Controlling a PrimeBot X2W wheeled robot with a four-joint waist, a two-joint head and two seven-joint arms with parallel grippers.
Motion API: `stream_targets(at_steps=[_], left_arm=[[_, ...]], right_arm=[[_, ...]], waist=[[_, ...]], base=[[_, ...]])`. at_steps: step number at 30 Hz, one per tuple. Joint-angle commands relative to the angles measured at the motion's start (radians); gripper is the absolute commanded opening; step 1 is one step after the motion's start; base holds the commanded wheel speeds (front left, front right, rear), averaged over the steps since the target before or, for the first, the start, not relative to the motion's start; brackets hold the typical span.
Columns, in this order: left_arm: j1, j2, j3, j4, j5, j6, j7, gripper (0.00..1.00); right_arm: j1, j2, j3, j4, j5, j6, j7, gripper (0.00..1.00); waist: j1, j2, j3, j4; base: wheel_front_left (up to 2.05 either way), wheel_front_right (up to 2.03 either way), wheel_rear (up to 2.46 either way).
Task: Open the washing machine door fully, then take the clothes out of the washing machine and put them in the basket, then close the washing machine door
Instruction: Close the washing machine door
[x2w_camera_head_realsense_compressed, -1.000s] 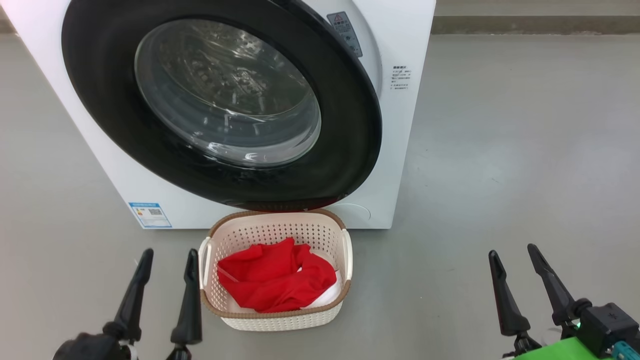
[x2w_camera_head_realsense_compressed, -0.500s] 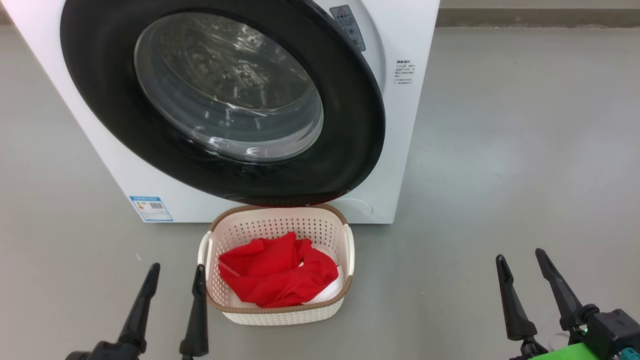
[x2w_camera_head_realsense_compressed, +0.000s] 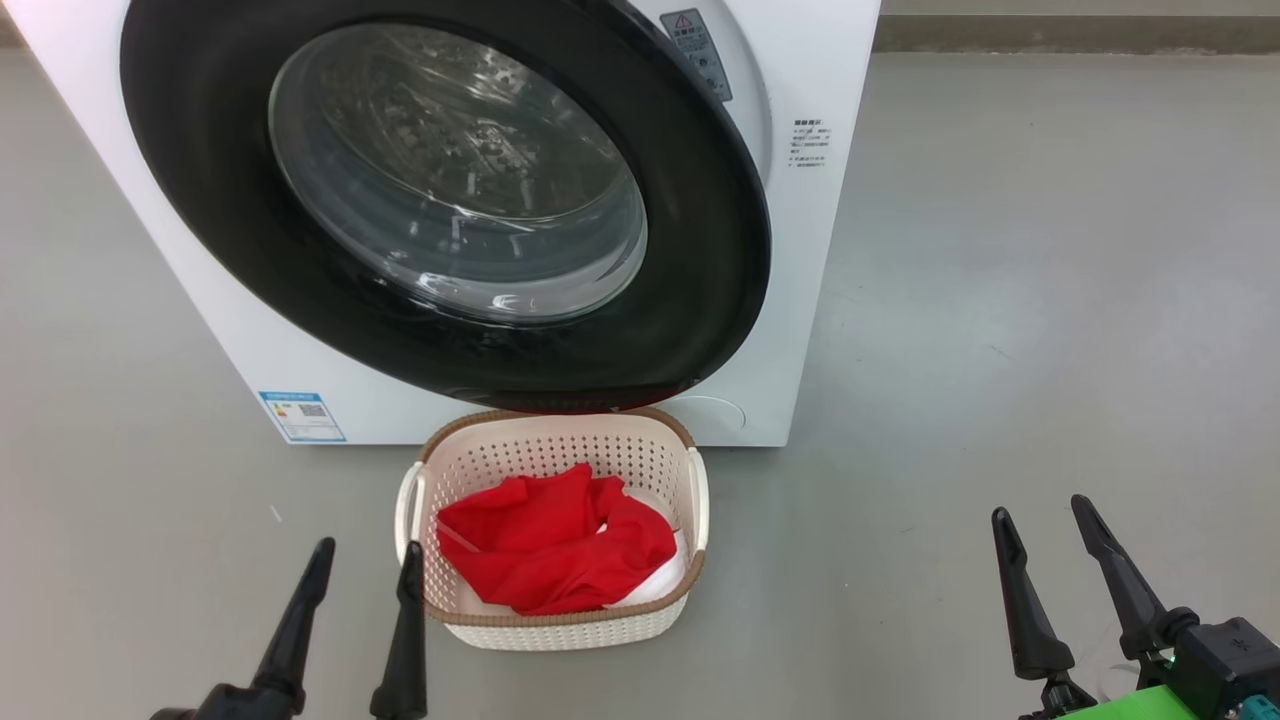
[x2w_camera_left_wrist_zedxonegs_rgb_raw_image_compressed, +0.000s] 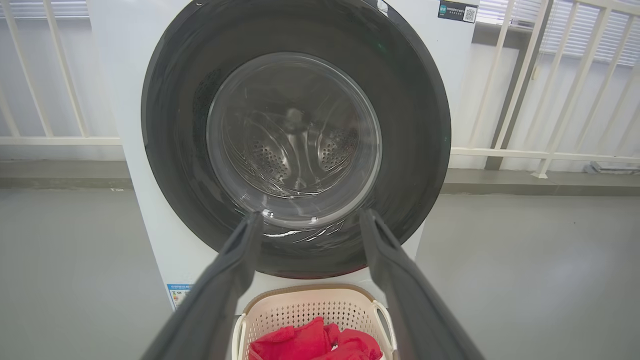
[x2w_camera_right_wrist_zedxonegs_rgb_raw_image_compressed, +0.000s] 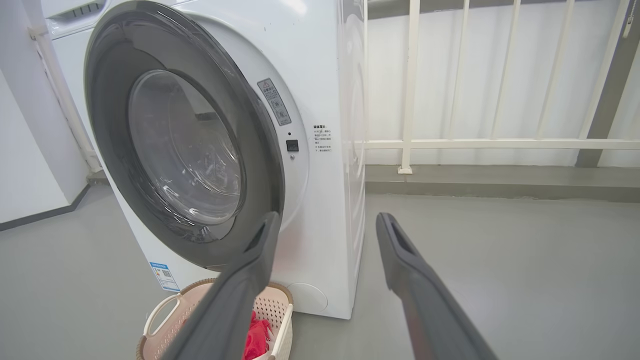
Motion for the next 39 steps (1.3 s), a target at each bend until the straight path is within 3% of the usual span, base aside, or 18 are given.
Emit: stream_targets(at_steps=[1,12,13,14,15,16,39], left_arm=[[-0.01,-0.001,0.032,-0.017,-0.004,-0.011,-0.008,1.0],[-0.018,-0.005,0.022,-0.006,0.0,-0.017,-0.008,1.0],[-0.019,-0.006,0.02,-0.006,0.0,-0.017,-0.008,1.0],[-0.02,-0.007,0.018,-0.006,0.0,-0.018,-0.008,1.0],[-0.021,-0.008,0.015,-0.006,0.0,-0.019,-0.008,1.0],[-0.023,-0.009,0.014,-0.006,0.0,-0.02,-0.008,1.0],[-0.087,-0.04,-0.07,-0.038,-0.005,-0.038,-0.008,1.0]], right_arm=[[-0.022,-0.014,0.022,-0.029,-0.014,0.006,-0.006,1.0],[-0.021,-0.014,0.018,-0.03,-0.009,0.006,-0.006,1.0],[-0.022,-0.014,0.019,-0.03,-0.01,0.006,-0.006,0.95],[-0.023,-0.014,0.02,-0.029,-0.009,0.006,-0.006,0.56],[-0.023,-0.014,0.02,-0.028,-0.009,0.006,-0.006,0.36],[-0.025,-0.014,0.022,-0.027,-0.01,0.006,-0.006,0.0],[-0.159,-0.014,0.061,0.034,-0.069,0.006,-0.006,0.0]], waist=[[0.0,0.0,0.0,-0.001],[0.0,0.0,0.005,0.007],[0.0,0.0,0.005,0.01],[0.0,0.0,0.005,0.013],[0.0,0.0,0.006,0.019],[0.0,0.0,0.007,0.024],[0.0,0.0,0.091,0.229]], base=[[0.0,0.0,0.0],[0.0,0.0,0.0],[0.0,0.0,0.0],[0.0,0.0,0.0],[0.0,0.0,0.0],[0.0,0.0,0.0],[0.0,0.0,0.0]])
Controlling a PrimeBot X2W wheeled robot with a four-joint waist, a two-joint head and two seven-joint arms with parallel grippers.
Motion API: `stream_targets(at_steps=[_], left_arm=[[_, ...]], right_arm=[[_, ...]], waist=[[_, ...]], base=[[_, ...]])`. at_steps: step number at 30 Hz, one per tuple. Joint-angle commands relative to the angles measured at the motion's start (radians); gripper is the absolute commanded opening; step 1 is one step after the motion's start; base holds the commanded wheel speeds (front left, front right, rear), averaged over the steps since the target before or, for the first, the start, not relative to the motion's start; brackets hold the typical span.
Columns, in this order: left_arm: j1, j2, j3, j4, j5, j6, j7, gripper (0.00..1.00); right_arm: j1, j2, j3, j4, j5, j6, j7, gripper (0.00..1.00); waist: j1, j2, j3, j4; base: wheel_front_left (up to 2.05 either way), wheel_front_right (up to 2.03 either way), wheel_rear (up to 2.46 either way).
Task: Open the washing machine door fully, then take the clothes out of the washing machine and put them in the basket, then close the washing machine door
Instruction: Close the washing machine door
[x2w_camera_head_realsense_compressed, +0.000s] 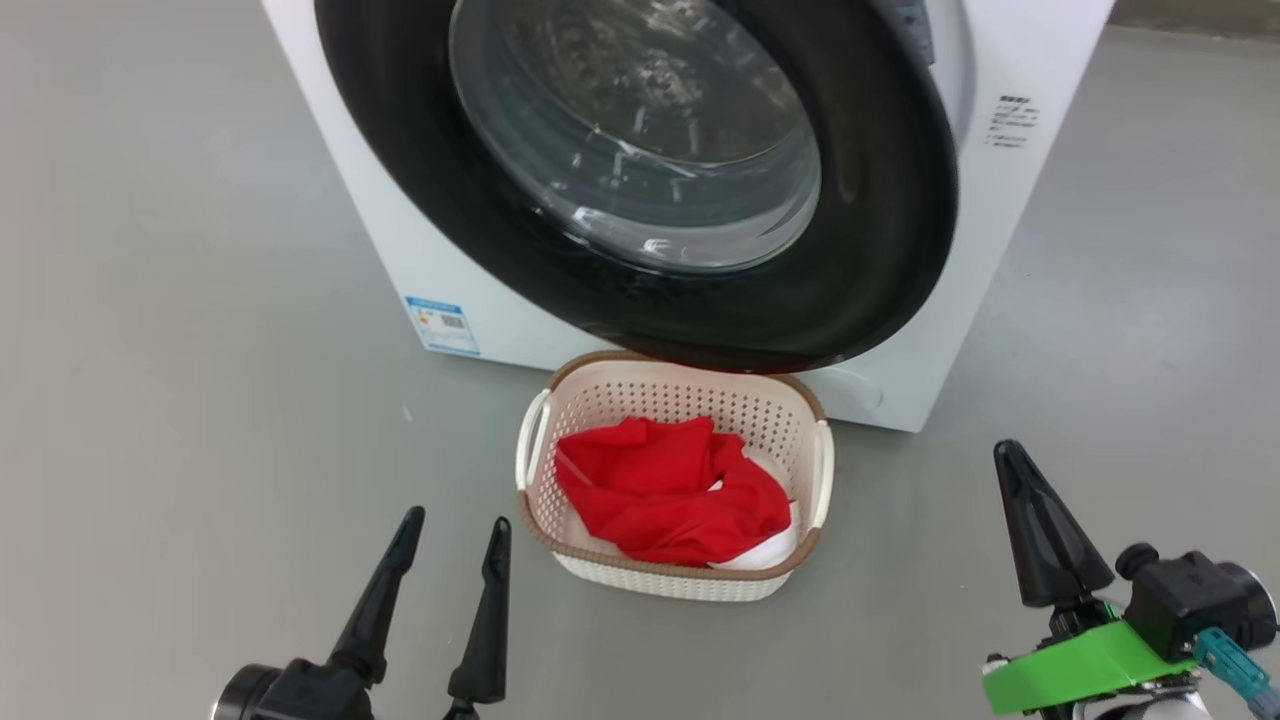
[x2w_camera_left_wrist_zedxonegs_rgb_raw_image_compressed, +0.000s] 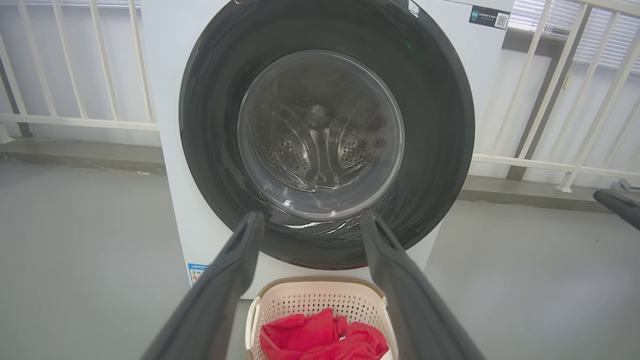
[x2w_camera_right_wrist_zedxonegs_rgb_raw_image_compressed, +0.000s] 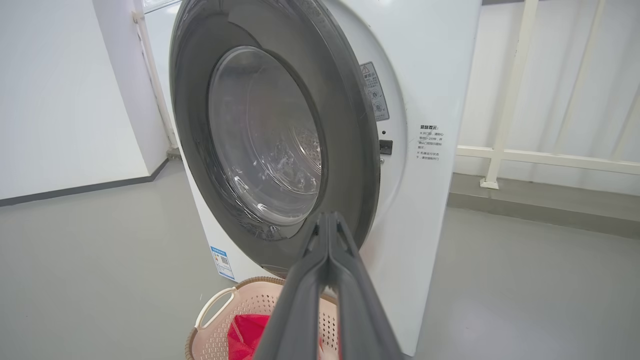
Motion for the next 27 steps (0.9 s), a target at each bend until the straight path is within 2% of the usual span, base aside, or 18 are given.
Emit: stream_targets(at_steps=[1,11,27], left_arm=[[-0.04,0.004,0.024,-0.031,-0.004,-0.004,-0.008,1.0],[-0.07,-0.001,0.01,-0.045,-0.009,-0.005,-0.008,1.0],[-0.134,-0.003,-0.032,-0.08,-0.038,0.006,-0.008,1.0]], right_arm=[[-0.049,-0.013,0.03,-0.018,-0.017,0.006,-0.006,0.0],[-0.204,-0.044,0.07,0.046,-0.036,0.006,-0.006,0.0],[-0.521,-0.147,0.133,0.203,-0.012,0.006,-0.006,0.0]], waist=[[0.0,0.0,0.033,0.033],[0.0,0.0,0.094,0.056],[0.0,0.0,0.219,0.085]], base=[[0.0,0.0,0.0],[0.0,0.0,0.0],[0.0,0.0,0.0]])
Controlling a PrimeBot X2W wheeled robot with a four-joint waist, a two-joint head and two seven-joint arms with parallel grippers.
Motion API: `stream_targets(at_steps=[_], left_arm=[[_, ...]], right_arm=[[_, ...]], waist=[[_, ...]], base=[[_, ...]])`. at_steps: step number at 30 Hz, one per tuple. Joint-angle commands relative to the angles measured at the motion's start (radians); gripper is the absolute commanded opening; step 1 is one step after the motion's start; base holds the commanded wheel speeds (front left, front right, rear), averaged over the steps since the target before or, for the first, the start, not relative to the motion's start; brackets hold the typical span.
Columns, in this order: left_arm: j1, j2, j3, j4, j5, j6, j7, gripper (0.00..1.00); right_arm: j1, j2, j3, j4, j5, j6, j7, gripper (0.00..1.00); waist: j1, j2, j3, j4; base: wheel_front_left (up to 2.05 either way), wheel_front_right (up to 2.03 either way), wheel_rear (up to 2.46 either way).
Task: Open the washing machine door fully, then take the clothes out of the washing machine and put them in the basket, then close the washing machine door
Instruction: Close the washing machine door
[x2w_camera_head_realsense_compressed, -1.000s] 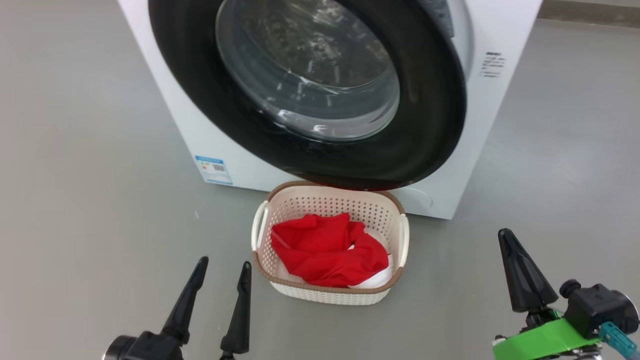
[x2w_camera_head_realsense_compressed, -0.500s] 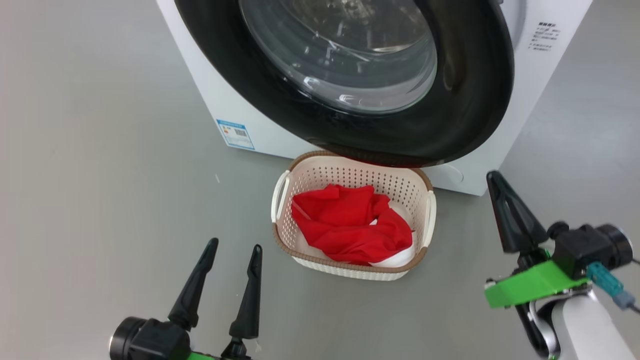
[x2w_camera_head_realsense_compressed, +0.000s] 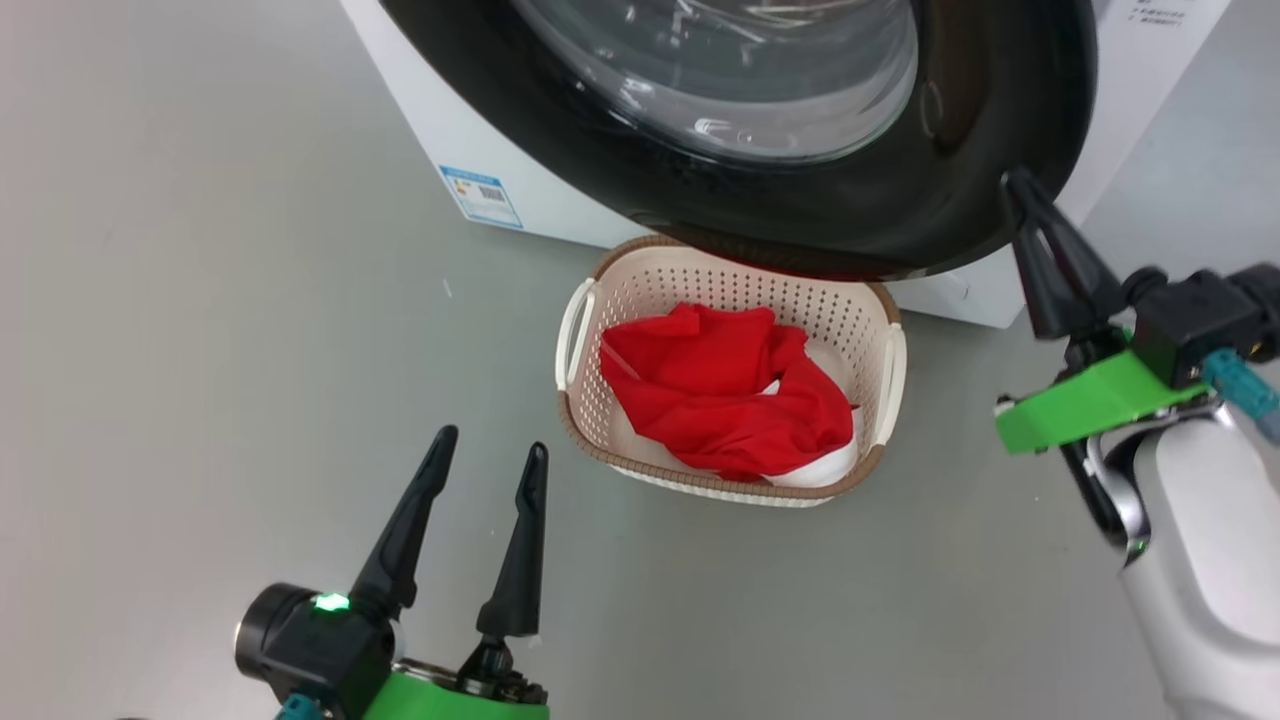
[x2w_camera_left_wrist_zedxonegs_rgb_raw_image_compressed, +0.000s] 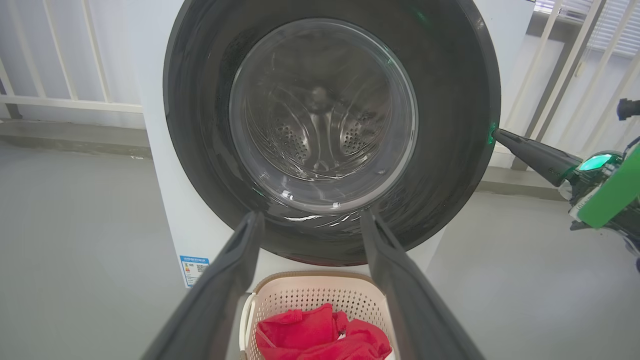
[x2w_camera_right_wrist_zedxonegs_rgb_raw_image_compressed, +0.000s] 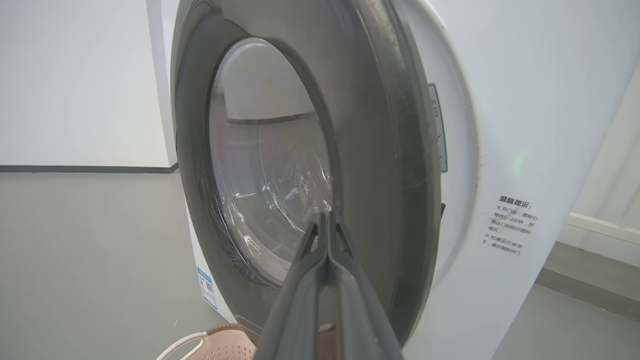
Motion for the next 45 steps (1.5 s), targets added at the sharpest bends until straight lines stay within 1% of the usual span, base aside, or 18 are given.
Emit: stream_targets(at_steps=[1,6,14,28,35,45], left_arm=[[-0.029,0.004,0.022,-0.028,-0.005,0.006,-0.008,1.0],[-0.045,0.004,0.014,-0.03,-0.013,0.011,-0.008,1.0],[-0.054,0.004,0.013,-0.032,-0.017,0.015,-0.008,1.0],[-0.079,0.004,-0.005,-0.035,-0.019,0.014,-0.008,1.0],[-0.089,0.004,-0.012,-0.038,-0.024,0.019,-0.008,1.0],[-0.099,0.004,-0.019,-0.037,-0.028,0.022,-0.008,1.0]], right_arm=[[-0.042,-0.007,0.026,-0.01,0.008,0.006,-0.006,0.0],[-0.115,-0.028,0.031,0.024,0.007,0.006,-0.006,0.0],[-0.186,-0.049,0.027,0.066,0.012,0.006,-0.006,0.0],[-0.359,-0.076,0.02,0.193,-0.004,0.006,-0.006,0.0],[-0.45,-0.087,0.033,0.279,-0.024,0.006,-0.006,0.0],[-0.518,-0.1,0.024,0.344,-0.038,0.006,-0.006,0.0]], waist=[[0.0,0.0,0.026,0.011],[0.0,0.0,0.055,0.02],[0.0,0.0,0.078,0.023],[0.0,0.0,0.118,0.028],[0.0,0.0,0.138,0.031],[0.0,0.0,0.162,0.035]], base=[[0.0,0.0,0.0],[0.0,0.0,0.0],[0.0,0.0,0.0],[0.0,0.0,0.0],[0.0,0.0,0.0],[0.0,0.0,0.0]])
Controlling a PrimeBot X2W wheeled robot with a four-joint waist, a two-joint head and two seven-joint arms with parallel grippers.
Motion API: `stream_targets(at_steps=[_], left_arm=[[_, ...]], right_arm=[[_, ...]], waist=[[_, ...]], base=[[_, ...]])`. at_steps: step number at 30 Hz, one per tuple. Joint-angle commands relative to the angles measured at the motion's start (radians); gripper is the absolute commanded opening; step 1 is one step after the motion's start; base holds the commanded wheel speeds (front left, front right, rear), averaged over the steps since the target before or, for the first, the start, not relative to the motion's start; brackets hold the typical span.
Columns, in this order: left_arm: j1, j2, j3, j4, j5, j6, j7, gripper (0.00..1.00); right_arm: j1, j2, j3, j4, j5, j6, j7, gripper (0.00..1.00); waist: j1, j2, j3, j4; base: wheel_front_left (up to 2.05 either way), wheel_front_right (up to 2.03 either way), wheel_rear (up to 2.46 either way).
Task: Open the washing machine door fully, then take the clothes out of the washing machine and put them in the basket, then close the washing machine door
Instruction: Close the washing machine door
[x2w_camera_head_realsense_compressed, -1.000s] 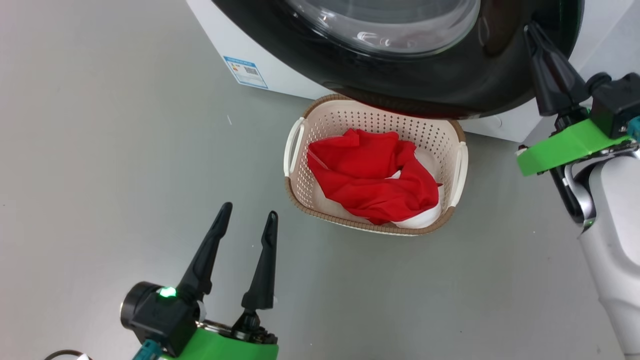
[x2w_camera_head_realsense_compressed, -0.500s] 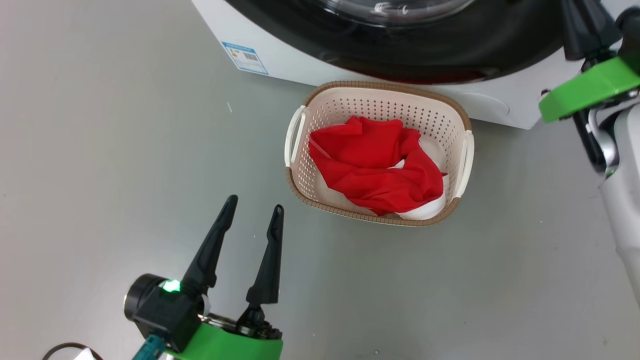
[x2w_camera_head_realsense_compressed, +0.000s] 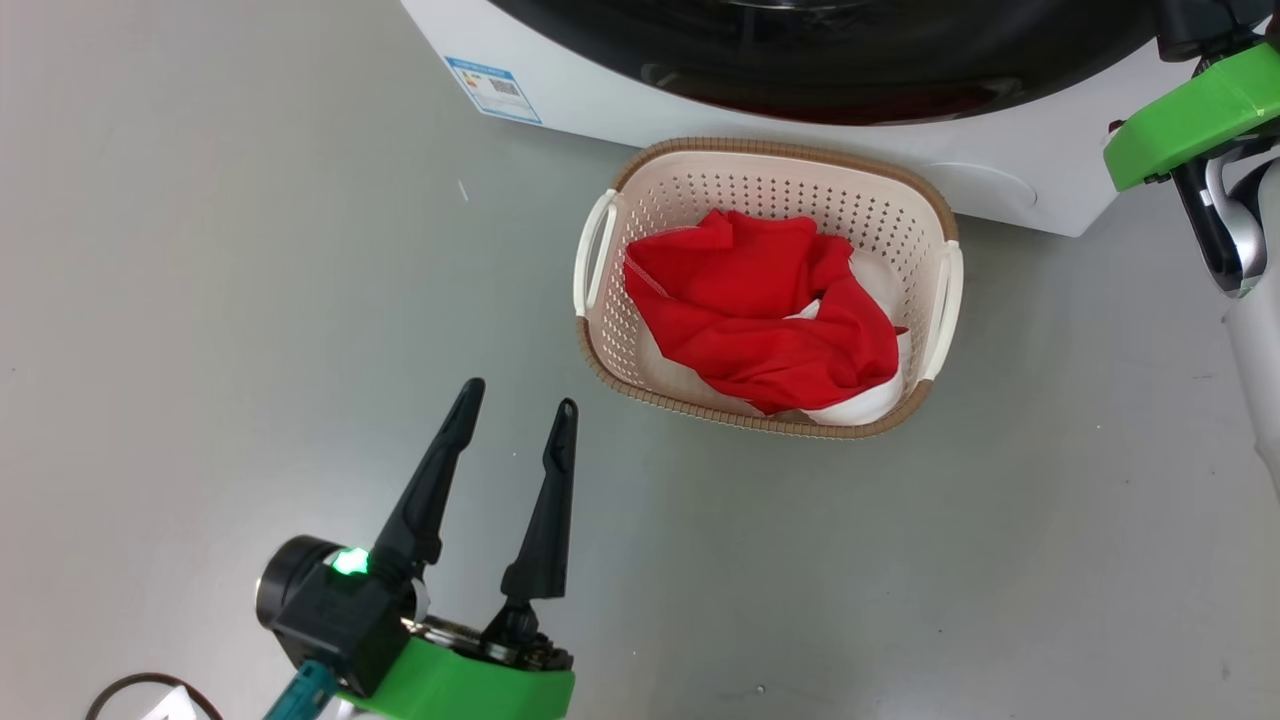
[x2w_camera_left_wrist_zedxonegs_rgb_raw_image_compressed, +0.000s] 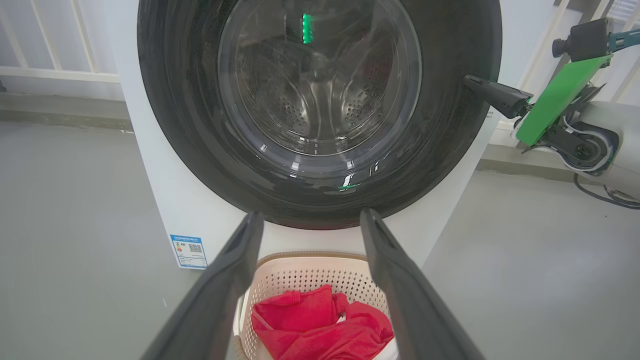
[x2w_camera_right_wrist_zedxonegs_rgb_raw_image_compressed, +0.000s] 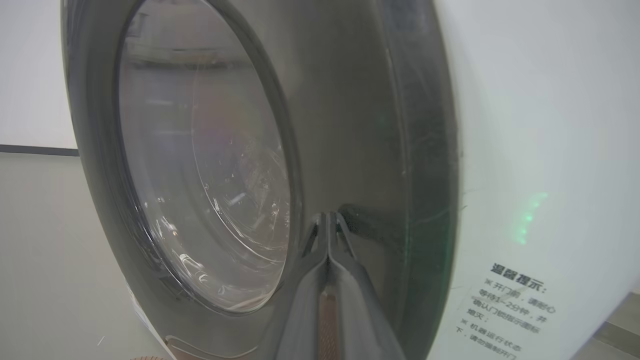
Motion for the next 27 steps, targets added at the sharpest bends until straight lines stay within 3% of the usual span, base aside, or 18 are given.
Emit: stream_targets(at_steps=[1,20,21,24,25,27], left_arm=[[-0.019,0.008,0.03,-0.026,-0.005,0.005,-0.008,1.0],[-0.02,0.008,0.034,-0.018,-0.018,0.009,-0.008,1.0],[-0.019,0.008,0.035,-0.018,-0.019,0.01,-0.008,1.0],[-0.016,0.008,0.039,-0.021,-0.023,0.01,-0.008,1.0],[-0.014,0.008,0.041,-0.021,-0.023,0.01,-0.008,1.0],[-0.009,0.008,0.046,-0.023,-0.026,0.012,-0.008,1.0]], right_arm=[[-0.031,-0.004,-0.003,-0.01,-0.003,-0.01,-0.002,0.0],[0.055,0.045,-0.001,-0.083,0.006,-0.01,-0.002,0.0],[0.066,0.048,0.0,-0.091,0.009,-0.01,-0.002,0.08],[0.106,0.06,0.004,-0.118,0.015,-0.01,-0.002,0.5],[0.12,0.064,0.005,-0.127,0.017,-0.01,-0.002,0.75],[0.15,0.071,0.009,-0.146,0.022,-0.01,-0.002,0.96]], waist=[[0.0,-0.0001,0.002,-0.002],[0.0,-0.0001,-0.031,-0.047],[0.0,-0.0001,-0.036,-0.051],[0.0,-0.0001,-0.052,-0.064],[0.0,-0.0001,-0.059,-0.069],[0.0,-0.0001,-0.072,-0.08]], base=[[0.0,0.0,0.0],[0.0,0.0,0.0],[0.0,0.0,0.0],[0.0,0.0,0.0],[0.0,0.0,0.0],[0.0,0.0,0.0]])
